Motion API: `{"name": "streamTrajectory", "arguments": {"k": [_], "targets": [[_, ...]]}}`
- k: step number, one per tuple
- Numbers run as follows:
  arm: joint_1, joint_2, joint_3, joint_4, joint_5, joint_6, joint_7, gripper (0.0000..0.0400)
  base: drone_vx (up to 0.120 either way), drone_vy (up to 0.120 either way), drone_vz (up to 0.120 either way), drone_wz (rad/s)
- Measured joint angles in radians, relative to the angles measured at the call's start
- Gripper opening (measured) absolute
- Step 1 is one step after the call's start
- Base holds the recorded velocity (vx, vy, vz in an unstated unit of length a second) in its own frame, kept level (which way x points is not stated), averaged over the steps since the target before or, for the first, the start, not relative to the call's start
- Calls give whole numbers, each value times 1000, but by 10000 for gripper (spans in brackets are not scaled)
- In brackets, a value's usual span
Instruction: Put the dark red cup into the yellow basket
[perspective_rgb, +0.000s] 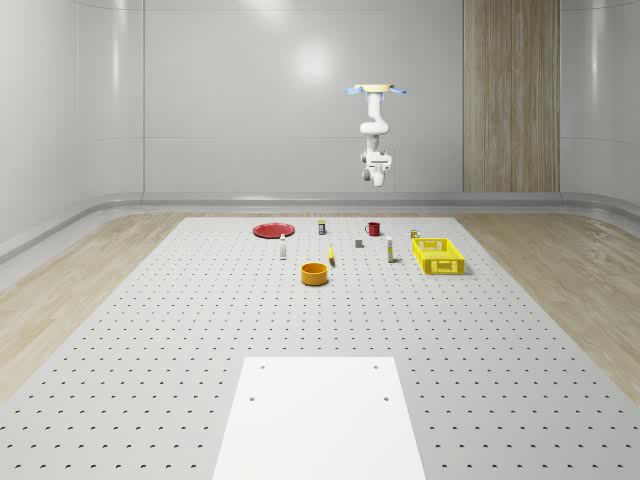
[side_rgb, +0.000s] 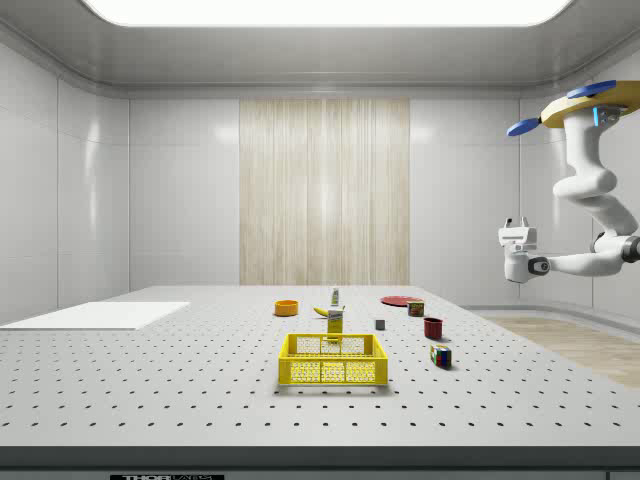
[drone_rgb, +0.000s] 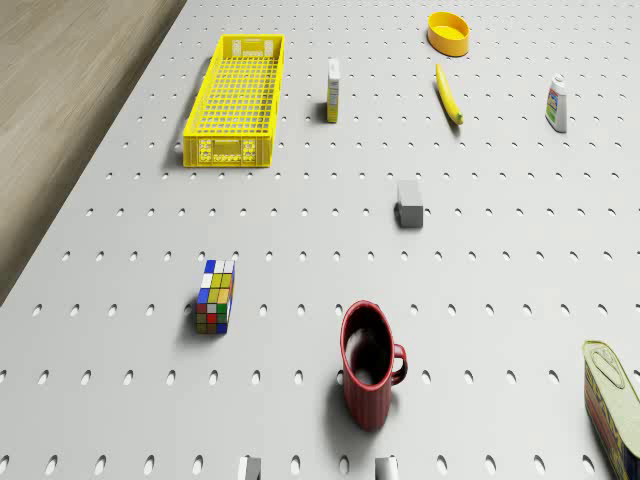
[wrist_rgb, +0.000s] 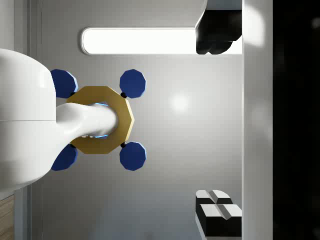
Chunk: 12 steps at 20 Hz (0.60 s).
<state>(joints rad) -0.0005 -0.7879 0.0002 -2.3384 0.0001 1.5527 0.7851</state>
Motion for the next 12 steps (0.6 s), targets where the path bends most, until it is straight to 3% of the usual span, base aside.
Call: {"name": "streamTrajectory", "arguments": {"k": [3, 9, 12], "targets": [[-2, 7, 1, 63, 1, -53, -1, 400, 0, -120, 0, 0], [-4, 47, 2, 189, 1, -135, -2, 400, 120, -113, 0, 0], [-4, 65, 3, 236, 2, -162, -2, 400, 120, 0, 0, 0]]}}
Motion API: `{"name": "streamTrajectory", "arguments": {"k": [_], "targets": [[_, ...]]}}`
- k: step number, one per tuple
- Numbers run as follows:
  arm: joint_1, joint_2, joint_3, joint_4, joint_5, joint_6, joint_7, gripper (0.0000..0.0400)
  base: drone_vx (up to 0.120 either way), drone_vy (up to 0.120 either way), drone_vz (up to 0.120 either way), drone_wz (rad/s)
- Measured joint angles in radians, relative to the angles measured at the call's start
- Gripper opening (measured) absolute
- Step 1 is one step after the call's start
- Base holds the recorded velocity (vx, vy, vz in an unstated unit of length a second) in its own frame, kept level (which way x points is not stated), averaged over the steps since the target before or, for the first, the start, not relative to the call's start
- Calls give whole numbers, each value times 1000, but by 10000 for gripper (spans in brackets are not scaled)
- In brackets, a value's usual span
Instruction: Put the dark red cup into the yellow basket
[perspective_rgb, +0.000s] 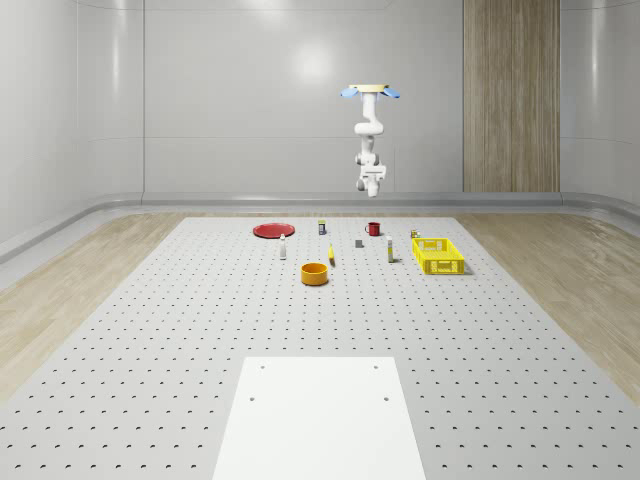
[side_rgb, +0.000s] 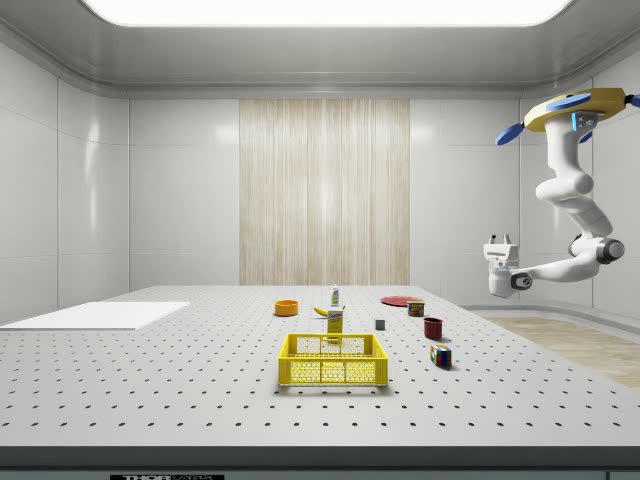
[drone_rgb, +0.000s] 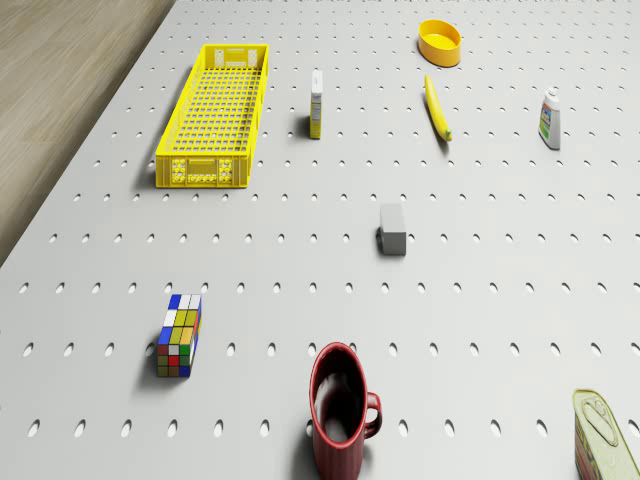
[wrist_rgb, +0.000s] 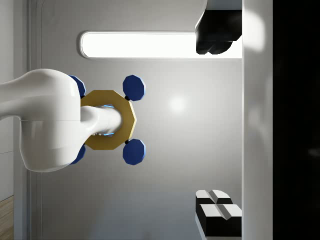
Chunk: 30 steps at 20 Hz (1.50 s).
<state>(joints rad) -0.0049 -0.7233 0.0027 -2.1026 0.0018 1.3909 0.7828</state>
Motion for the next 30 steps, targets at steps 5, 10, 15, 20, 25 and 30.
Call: {"name": "streamTrajectory", "arguments": {"k": [5, 10, 15, 20, 25, 30], "targets": [[-1, 16, 1, 43, 0, -23, 0, 400, 120, 0, 0, 0], [-2, 21, 1, 57, 1, -29, -1, 400, 120, 0, 0, 0], [-3, 20, 2, 60, 1, -28, -1, 400, 120, 0, 0, 0], [-3, 18, 2, 59, 1, -25, -1, 400, 120, 0, 0, 0], [-4, 16, 3, 57, 0, -22, -1, 400, 120, 0, 0, 0], [-4, 13, 4, 54, -2, -18, -1, 400, 120, 0, 0, 0]]}}
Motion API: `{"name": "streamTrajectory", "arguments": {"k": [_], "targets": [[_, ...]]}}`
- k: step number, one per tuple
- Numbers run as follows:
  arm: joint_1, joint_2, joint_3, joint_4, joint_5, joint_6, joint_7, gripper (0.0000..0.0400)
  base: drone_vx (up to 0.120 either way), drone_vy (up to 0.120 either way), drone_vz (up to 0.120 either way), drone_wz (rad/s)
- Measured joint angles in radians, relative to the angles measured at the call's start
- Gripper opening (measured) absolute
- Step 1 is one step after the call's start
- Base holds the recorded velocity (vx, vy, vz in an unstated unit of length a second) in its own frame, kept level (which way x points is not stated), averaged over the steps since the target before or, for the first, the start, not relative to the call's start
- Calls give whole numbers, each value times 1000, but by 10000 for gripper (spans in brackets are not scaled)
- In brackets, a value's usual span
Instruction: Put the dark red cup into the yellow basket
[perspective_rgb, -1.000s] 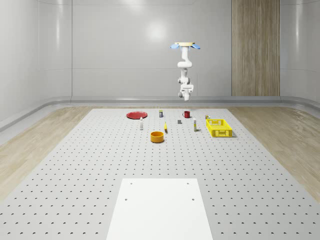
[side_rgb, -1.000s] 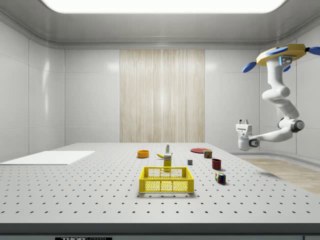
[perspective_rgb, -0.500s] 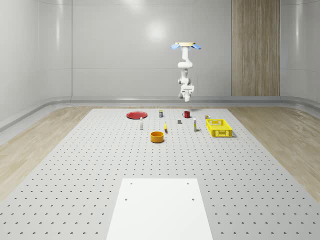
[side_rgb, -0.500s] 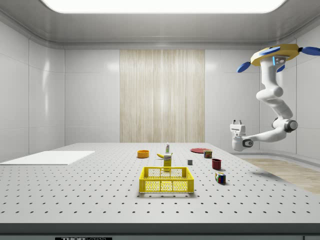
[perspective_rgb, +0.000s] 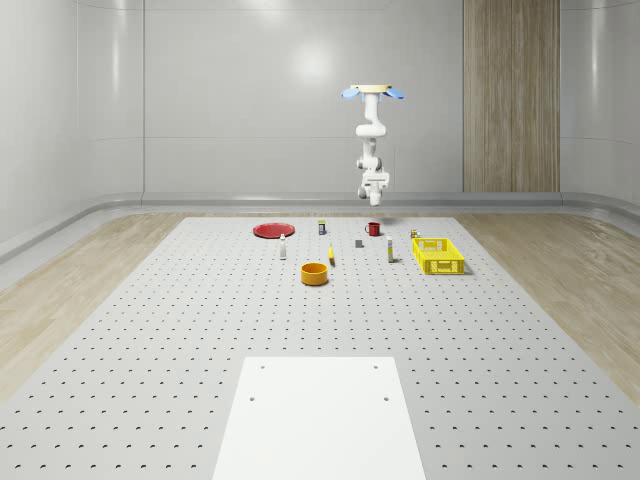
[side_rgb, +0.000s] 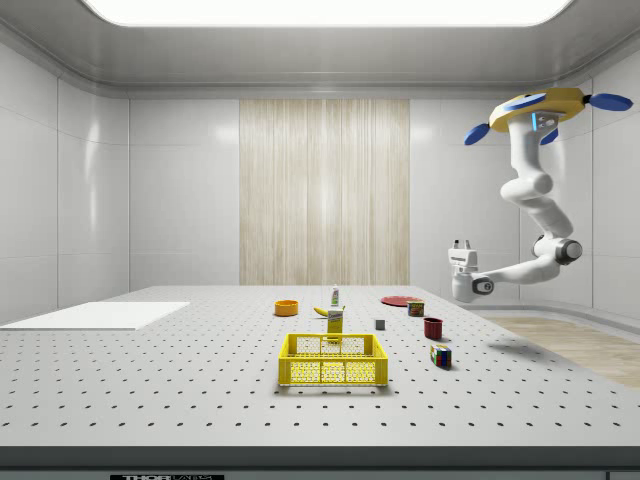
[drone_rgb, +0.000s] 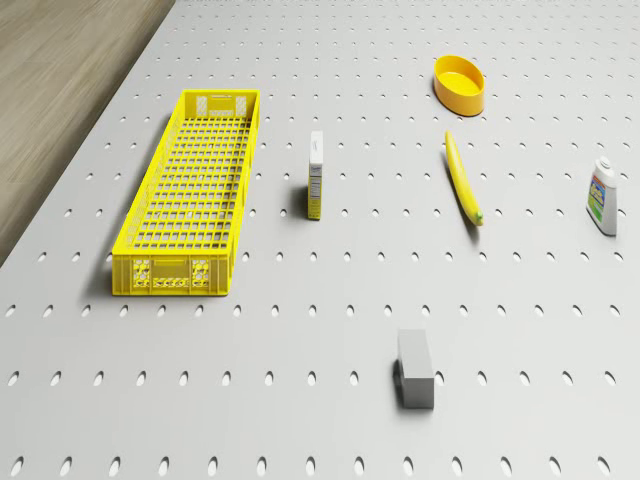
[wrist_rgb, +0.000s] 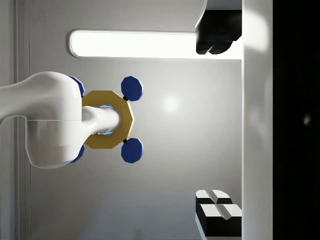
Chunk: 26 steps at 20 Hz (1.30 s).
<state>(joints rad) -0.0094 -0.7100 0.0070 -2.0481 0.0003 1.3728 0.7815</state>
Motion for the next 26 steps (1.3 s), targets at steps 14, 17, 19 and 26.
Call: {"name": "streamTrajectory", "arguments": {"k": [14, 17, 19, 26], "targets": [[-7, -7, 21, -8, -30, 11, 4, 400, 120, 0, 0, 0], [-12, -9, 37, -10, -51, 13, 6, 400, 120, 0, 0, 0], [-17, -11, 52, -12, -73, 15, 9, 400, 100, 0, 0, 0], [-54, -19, 173, -37, -243, 24, 33, 400, 0, 0, -51, 0]]}}
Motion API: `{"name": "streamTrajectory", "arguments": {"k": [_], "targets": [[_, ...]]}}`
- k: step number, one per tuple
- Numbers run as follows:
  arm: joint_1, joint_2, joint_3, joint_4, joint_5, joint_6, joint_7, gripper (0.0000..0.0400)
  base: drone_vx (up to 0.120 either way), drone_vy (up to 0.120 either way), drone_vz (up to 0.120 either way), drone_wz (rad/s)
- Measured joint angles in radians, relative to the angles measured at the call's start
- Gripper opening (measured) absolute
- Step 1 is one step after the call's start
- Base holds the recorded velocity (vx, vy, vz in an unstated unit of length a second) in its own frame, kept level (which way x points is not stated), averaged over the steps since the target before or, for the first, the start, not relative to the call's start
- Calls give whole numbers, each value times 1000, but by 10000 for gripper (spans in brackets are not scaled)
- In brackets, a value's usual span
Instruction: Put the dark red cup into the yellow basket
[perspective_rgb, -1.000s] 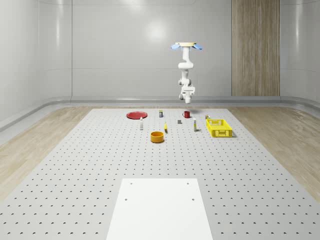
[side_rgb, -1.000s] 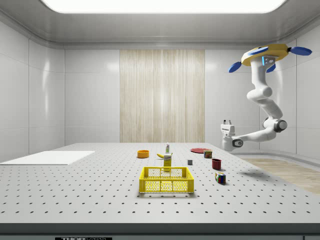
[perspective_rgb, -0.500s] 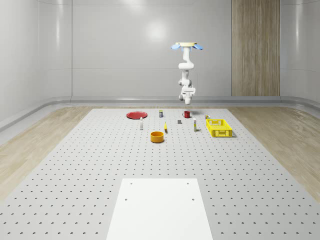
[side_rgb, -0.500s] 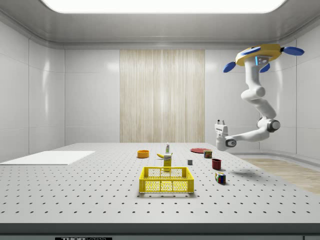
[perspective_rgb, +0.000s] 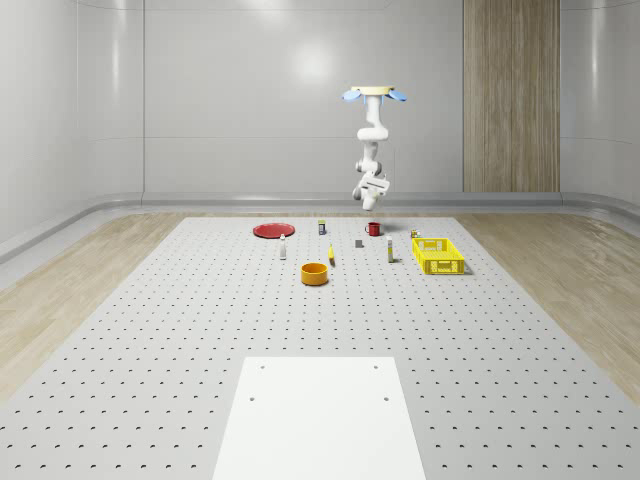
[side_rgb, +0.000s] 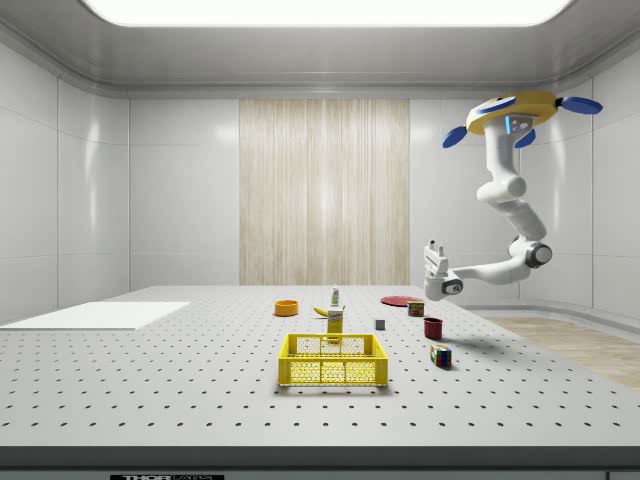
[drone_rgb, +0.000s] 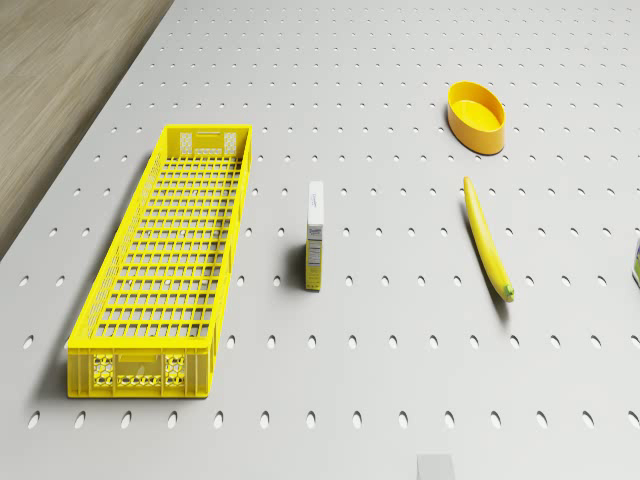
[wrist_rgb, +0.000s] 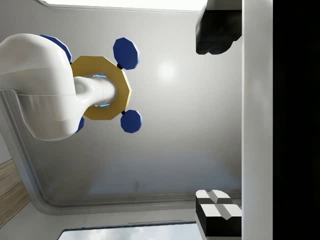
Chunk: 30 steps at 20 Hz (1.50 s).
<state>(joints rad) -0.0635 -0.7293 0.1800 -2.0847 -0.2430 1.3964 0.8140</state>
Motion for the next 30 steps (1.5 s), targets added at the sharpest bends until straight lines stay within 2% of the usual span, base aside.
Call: {"name": "streamTrajectory", "arguments": {"k": [3, 6, 8, 11, 13, 15, 18, 21, 24, 28, 30], "targets": [[-35, -10, 107, -39, -154, 7, 23, 400, 0, 0, -120, 0], [-90, -30, 262, -126, -386, 19, 64, 400, 0, 0, -107, 0], [-140, -52, 387, -223, -586, 28, 108, 400, 0, 0, -120, 0], [-244, -94, 578, -414, -925, 28, 209, 400, 0, 0, -120, 0], [-336, -123, 690, -541, -1145, 8, 296, 400, 0, 0, -120, 0], [-442, -151, 784, -642, -1333, -30, 386, 400, 0, 0, -120, 0], [-602, -190, 889, -735, -1533, -102, 506, 400, 0, 0, -120, 0], [-733, -225, 960, -780, -1645, -163, 595, 400, 0, 0, -120, 0], [-825, -256, 1005, -799, -1702, -203, 655, 400, 0, 0, -120, 0], [-899, -290, 1041, -809, -1733, -227, 704, 400, -10, 0, -120, 0], [-923, -305, 1053, -810, -1739, -231, 720, 400, -120, 0, -120, 0]]}}
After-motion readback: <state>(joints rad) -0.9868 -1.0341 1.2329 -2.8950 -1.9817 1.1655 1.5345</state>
